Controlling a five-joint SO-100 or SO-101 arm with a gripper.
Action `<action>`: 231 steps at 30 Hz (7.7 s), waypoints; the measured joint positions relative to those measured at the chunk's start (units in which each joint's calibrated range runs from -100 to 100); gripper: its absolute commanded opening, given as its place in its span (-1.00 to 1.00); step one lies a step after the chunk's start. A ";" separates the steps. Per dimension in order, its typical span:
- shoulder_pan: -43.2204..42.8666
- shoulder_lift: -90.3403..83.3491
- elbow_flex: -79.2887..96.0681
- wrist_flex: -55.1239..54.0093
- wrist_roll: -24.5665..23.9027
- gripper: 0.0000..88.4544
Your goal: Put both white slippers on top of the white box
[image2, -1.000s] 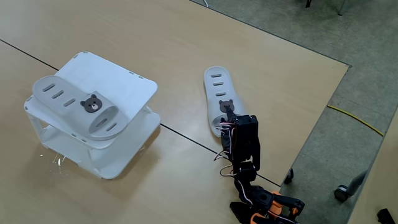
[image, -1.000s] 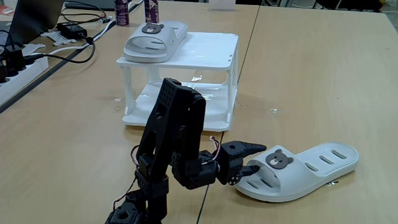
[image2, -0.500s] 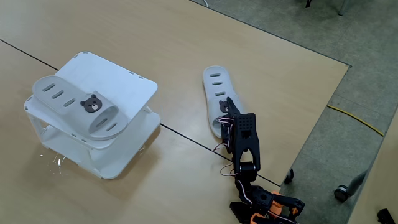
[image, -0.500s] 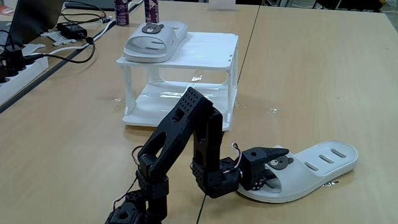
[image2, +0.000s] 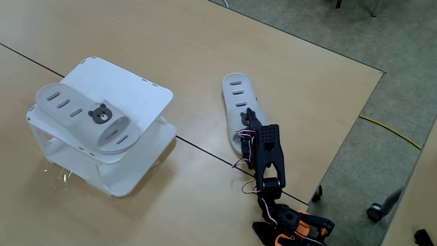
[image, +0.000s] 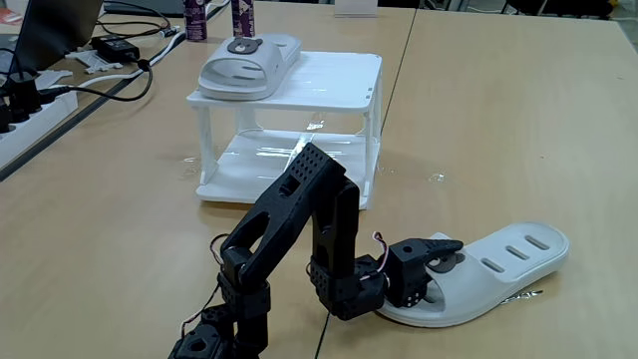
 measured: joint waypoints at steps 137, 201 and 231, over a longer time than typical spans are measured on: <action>-39.40 7.34 -126.50 117.68 0.00 -0.48; -32.66 -72.41 -64.87 109.53 0.00 -0.98; -43.22 -142.85 45.64 -1.12 0.00 -0.98</action>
